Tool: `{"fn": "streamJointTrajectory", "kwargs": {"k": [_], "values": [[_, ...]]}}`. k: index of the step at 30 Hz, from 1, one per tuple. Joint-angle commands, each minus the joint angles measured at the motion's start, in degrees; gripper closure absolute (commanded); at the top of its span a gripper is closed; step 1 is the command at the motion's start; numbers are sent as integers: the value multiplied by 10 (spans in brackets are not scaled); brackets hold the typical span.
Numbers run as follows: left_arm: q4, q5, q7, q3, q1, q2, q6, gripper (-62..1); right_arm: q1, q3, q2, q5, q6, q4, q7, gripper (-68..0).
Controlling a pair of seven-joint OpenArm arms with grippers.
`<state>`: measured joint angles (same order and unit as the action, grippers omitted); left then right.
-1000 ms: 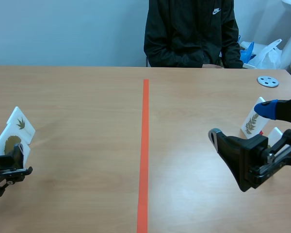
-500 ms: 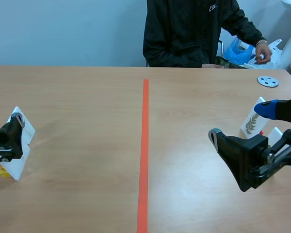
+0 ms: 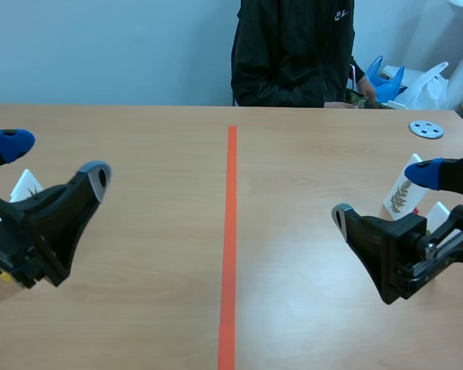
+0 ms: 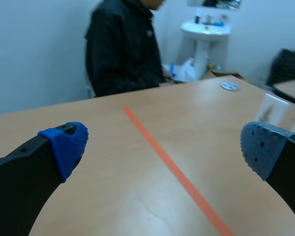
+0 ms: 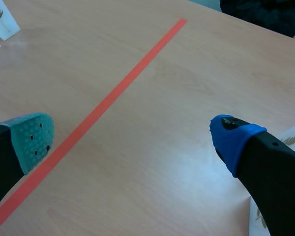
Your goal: Sort the leaf by its shape. The table is split by an orange tape line. A compound leaf with several leaflets goes to the left side, a simple leaf with one blade goes to the right side. Return to the home posture when a red brick is placed on the table.
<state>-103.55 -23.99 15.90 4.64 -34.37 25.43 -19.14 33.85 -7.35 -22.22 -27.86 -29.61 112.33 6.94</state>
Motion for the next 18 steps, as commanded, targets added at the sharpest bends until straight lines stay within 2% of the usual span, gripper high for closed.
{"fn": "streamJointTrajectory", "kwargs": {"k": [1, 5, 8, 12, 18], "values": [[-16, -4, -26, 0, -5, 3, 3, -623, -7, -1, 0, -5, 0, 1, -9, -679], [-72, -4, -117, -1, -26, 3, 3, -623, -7, -1, 0, -9, 0, 1, -9, -679], [-90, -4, -152, -2, -32, 3, 3, -623, -7, -1, 0, -9, 0, 1, -9, -679], [-90, -4, -176, -2, -33, 3, 3, -623, -7, -1, 0, -9, 0, 1, -9, -679], [-90, -5, -169, -2, -32, 3, 0, -623, -7, -1, 0, -9, 0, 1, -9, -679]]}}
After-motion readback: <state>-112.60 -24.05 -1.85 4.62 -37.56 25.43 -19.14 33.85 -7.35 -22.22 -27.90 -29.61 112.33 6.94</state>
